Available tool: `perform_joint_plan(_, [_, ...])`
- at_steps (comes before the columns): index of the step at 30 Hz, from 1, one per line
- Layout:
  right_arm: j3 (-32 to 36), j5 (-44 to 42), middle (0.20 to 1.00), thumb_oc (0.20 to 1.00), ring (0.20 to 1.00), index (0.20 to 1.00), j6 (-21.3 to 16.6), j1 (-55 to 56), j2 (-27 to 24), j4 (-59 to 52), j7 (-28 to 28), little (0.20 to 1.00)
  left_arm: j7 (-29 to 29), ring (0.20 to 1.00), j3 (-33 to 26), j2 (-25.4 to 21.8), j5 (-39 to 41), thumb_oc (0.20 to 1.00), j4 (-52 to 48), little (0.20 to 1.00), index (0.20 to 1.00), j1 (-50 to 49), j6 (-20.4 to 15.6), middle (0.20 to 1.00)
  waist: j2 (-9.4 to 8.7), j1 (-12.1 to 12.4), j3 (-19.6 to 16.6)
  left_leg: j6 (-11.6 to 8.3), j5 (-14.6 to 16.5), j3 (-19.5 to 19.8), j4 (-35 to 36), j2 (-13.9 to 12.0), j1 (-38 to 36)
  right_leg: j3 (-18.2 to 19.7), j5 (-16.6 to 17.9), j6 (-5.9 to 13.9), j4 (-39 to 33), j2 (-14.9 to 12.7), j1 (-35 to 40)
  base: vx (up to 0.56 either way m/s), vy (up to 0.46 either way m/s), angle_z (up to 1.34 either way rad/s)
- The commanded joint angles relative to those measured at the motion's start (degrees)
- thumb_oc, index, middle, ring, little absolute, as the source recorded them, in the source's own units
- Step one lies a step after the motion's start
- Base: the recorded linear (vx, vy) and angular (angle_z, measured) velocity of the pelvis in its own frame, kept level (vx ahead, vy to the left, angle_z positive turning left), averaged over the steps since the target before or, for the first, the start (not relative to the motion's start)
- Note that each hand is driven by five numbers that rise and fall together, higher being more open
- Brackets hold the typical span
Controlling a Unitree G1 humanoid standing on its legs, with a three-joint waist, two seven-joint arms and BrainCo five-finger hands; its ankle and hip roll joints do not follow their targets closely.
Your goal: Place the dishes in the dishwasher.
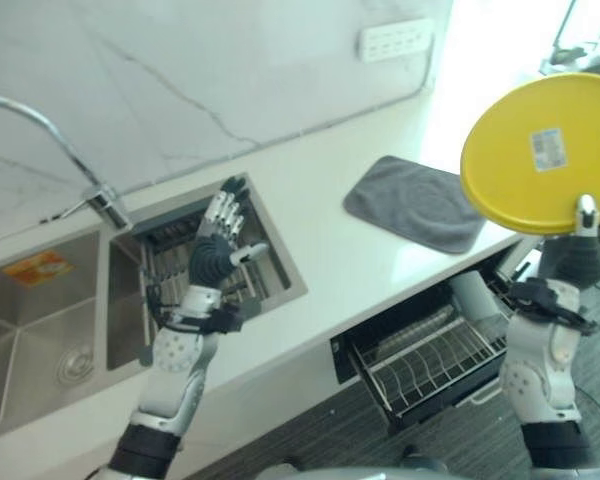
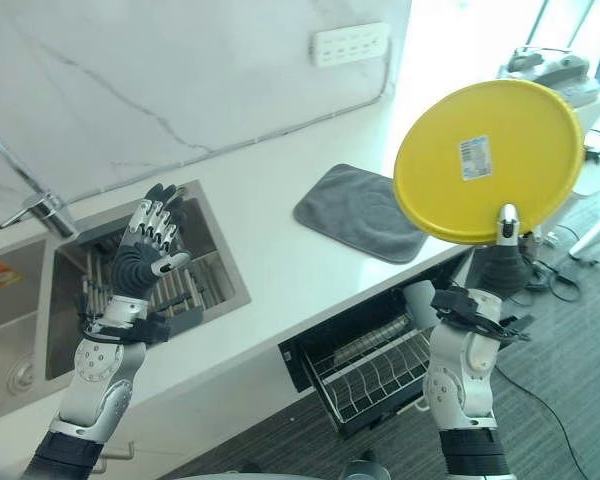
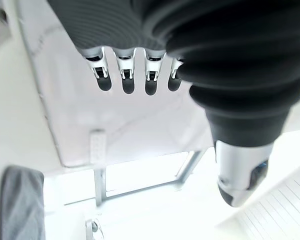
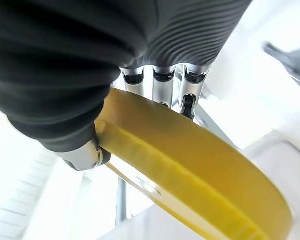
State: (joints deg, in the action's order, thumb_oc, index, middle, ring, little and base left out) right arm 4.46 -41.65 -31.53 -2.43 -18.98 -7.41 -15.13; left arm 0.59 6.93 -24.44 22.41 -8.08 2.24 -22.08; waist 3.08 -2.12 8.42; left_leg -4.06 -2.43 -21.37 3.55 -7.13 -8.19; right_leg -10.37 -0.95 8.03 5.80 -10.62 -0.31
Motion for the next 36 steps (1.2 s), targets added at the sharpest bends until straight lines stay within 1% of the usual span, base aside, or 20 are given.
perform_joint_plan(1, [1.86, -0.74, 0.2, 0.2, 0.2, 0.2, -3.52, -2.5, -0.91, -6.0, 5.9, 0.2, -0.05, 1.0, -0.68, -2.47, -1.09, 1.0, -0.29, 1.0, 1.0, 2.27, -2.98, 1.0, -2.69, 0.43, -0.4, 3.59, 9.3, 2.14, -9.87, -0.68, 1.5, -4.6, -3.41, 2.03, 4.27, -5.3, 4.15, -0.04, -0.01, -0.42])
perform_joint_plan(3, [2.84, -1.92, 0.2, 0.2, 0.2, 0.2, -3.25, -1.16, -0.63, -6.07, 7.46, 0.2, -0.53, 1.0, -0.76, -2.41, -1.29, 1.0, -0.18, 1.0, 1.0, 2.65, -2.63, 1.0, -2.88, -0.62, -0.03, 3.99, 9.88, 1.28, -10.19, -0.5, 1.34, -4.0, -2.88, 2.45, 4.81, -5.7, 3.41, -0.03, -0.007, -0.25])
perform_joint_plan(4, [2.84, -1.92, 0.2, 0.2, 0.2, 0.2, -3.25, -1.16, -0.63, -6.07, 7.46, 0.2, -0.53, 1.0, -0.76, -2.41, -1.29, 1.0, -0.18, 1.0, 1.0, 2.65, -2.63, 1.0, -2.88, -0.62, -0.03, 3.99, 9.88, 1.28, -10.19, -0.5, 1.34, -4.0, -2.88, 2.45, 4.81, -5.7, 3.41, -0.05, -0.004, -0.26])
perform_joint_plan(5, [3.78, -2.45, 0.2, 0.2, 0.2, 0.2, -2.66, 0.73, -0.06, -6.31, 9.04, 0.2, -0.69, 1.0, -0.81, -2.39, -1.61, 1.0, -0.29, 1.0, 1.0, 2.85, -2.18, 1.0, -3.11, -1.64, 0.35, 4.36, 10.43, -0.12, -10.36, -0.26, 1.11, -3.72, -1.82, 2.88, 5.25, -6.34, 2.47, -0.05, -0.005, -0.27])
perform_joint_plan(7, [4.23, -2.49, 0.2, 0.2, 0.2, 0.2, -2.51, 1.93, 0.46, -6.44, 9.7, 0.2, -0.55, 1.0, -0.92, -2.35, -1.91, 1.0, -0.29, 1.0, 1.0, 2.88, -2.08, 1.0, -3.32, -2.28, 0.65, 4.49, 10.77, -1.38, -10.39, -0.19, 0.79, -4.1, -0.73, 3.14, 5.43, -6.87, 1.75, -0.06, -0.009, -0.37])
perform_joint_plan(11, [6.22, -4.83, 0.2, 0.2, 0.2, 0.2, 1.84, 5.49, 1.89, -6.44, 12.96, 0.2, 0.07, 1.0, -2.51, -2.52, -2.66, 1.0, -1.27, 1.0, 1.0, 1.37, -2.41, 1.0, -4.03, -3.34, 1.46, 4.88, 12.09, -5.55, -10.55, 0.02, -0.14, -6.88, 1.81, 3.84, 5.75, -7.77, -0.6, -0.04, -0.001, -0.86])
perform_joint_plan(12, [6.53, -5.94, 0.2, 0.2, 0.2, 0.2, 3.18, 6.39, 2.3, -6.05, 14.12, 0.2, 0.11, 1.0, -2.9, -2.56, -2.81, 1.0, -1.7, 1.0, 1.0, 0.77, -2.58, 1.0, -3.91, -3.49, 1.65, 4.87, 13.59, -5.12, -10.6, 0.19, -0.78, -6.86, 1.1, 4.57, 6.07, -7.75, -0.57, 0.02, 0.015, -0.69])
perform_joint_plan(14, [6.39, -6.88, 0.2, 0.2, 0.2, 0.2, 4.9, 7.72, 3.13, -5.33, 15.42, 0.2, 0.36, 1.0, -3.27, -2.49, -3.1, 1.0, -2.28, 1.0, 1.0, -0.08, -2.9, 1.0, -4.05, -3.83, 2.07, 5.18, 14.0, -5.87, -10.89, 0.28, -0.8, -7.17, 1.19, 4.47, 6.17, -7.69, -1.11, -0.01, -0.016, -0.57])
perform_joint_plan(15, [4.98, -7.81, 0.2, 0.2, 0.2, 0.2, 6.18, 10.25, 4.59, -3.59, 17.56, 0.2, 0.54, 1.0, -3.55, -2.24, -3.64, 1.0, -2.85, 1.0, 1.0, -1.46, -3.92, 1.0, -4.13, -4.15, 2.27, 5.46, 14.38, -6.61, -11.6, 0.2, -0.33, -7.13, 0.46, 4.16, 5.88, -7.52, -1.39, -0.02, -0.045, -0.34])
perform_joint_plan(16, [4.76, -8.05, 0.2, 0.2, 0.2, 0.2, 6.26, 10.62, 4.79, -3.28, 17.96, 0.2, 0.59, 1.0, -3.59, -2.16, -3.74, 1.0, -2.93, 1.0, 1.0, -1.64, -4.03, 1.0, -4.13, -4.18, 2.31, 5.52, 14.43, -6.67, -11.72, 0.2, -0.23, -7.08, 0.38, 4.12, 5.83, -7.53, -1.39, -0.01, -0.053, -0.27])
perform_joint_plan(18, [3.64, -8.57, 0.2, 0.2, 0.2, 0.2, 6.32, 11.5, 5.29, -1.61, 19.06, 0.2, 0.75, 1.0, -3.49, -2.04, -4.12, 1.0, -3.01, 1.0, 1.0, -2.36, -4.79, 1.0, -3.97, -4.09, 2.31, 5.68, 14.55, -6.83, -12.2, 0.17, 0.34, -7.11, -0.08, 3.93, 5.58, -7.63, -1.36, 0.01, -0.033, -0.23])
perform_joint_plan(22, [1.19, -8.41, 0.2, 0.2, 0.2, 0.2, 6.5, 10.39, 5.8, 1.55, 18.72, 0.2, 1.45, 1.0, -2.35, -2.25, -4.87, 1.0, -2.35, 1.0, 1.0, -1.79, -5.18, 1.0, -3.41, -3.62, 2.65, 5.59, 14.58, -6.47, -12.76, 0.17, 1.12, -7.46, -0.66, 3.75, 5.7, -7.97, -1.46, 0.0, -0.005, -0.02])
perform_joint_plan(24, [-0.23, -6.99, 0.2, 0.2, 0.2, 0.2, 7.8, 9.5, 6.02, 2.86, 18.35, 0.2, 1.84, 1.0, -1.82, -2.43, -4.98, 1.0, -2.38, 1.0, 1.0, -1.59, -5.06, 1.0, -3.02, -3.15, 2.94, 5.55, 14.63, -5.98, -12.93, 0.31, 1.48, -7.79, -0.95, 3.78, 5.81, -8.26, -1.37, 0.04, -0.001, 0.12])
perform_joint_plan(25, [-1.15, -6.27, 0.2, 0.2, 0.2, 0.2, 9.09, 9.01, 5.89, 3.57, 17.94, 0.2, 1.82, 1.0, -1.7, -2.55, -4.91, 1.0, -2.57, 1.0, 1.0, -1.78, -4.93, 1.0, -2.83, -2.69, 3.12, 5.53, 14.64, -5.51, -13.05, 0.43, 1.72, -8.12, -1.07, 3.78, 5.91, -8.53, -1.22, 0.04, 0.004, 0.17])
perform_joint_plan(30, [-3.31, -3.66, 0.2, 0.2, 0.2, 0.2, 10.12, 8.16, 5.46, 5.42, 17.44, 0.2, 1.55, 1.0, -1.14, -2.67, -4.93, 1.0, -2.56, 1.0, 1.0, -1.96, -4.7, 1.0, -2.61, -1.59, 3.36, 5.41, 14.58, -4.25, -13.4, 0.62, 2.46, -8.8, -1.33, 3.76, 6.22, -9.18, -1.01, 0.04, -0.002, 0.11])
perform_joint_plan(35, [-5.49, -1.14, 0.2, 0.2, 0.2, 0.2, 11.54, 7.18, 5.19, 8.1, 15.15, 0.2, 0.71, 1.0, -0.75, -2.71, -4.97, 1.0, -2.53, 1.0, 1.0, -2.42, -4.45, 1.0, -2.58, 0.08, 3.65, 4.99, 14.03, -2.39, -13.35, 0.75, 3.5, -9.75, -1.48, 3.91, 6.21, -9.91, -0.47, 0.04, -0.008, 0.23])
perform_joint_plan(36, [-5.49, -1.14, 0.2, 0.2, 0.2, 0.2, 11.54, 7.18, 5.19, 8.1, 15.15, 0.2, 0.71, 1.0, -0.75, -2.71, -4.97, 1.0, -2.53, 1.0, 1.0, -2.42, -4.45, 1.0, -2.58, 0.08, 3.65, 4.99, 14.03, -2.39, -13.35, 0.75, 3.5, -9.75, -1.48, 3.91, 6.21, -9.91, -0.47, 0.06, -0.01, 0.21])
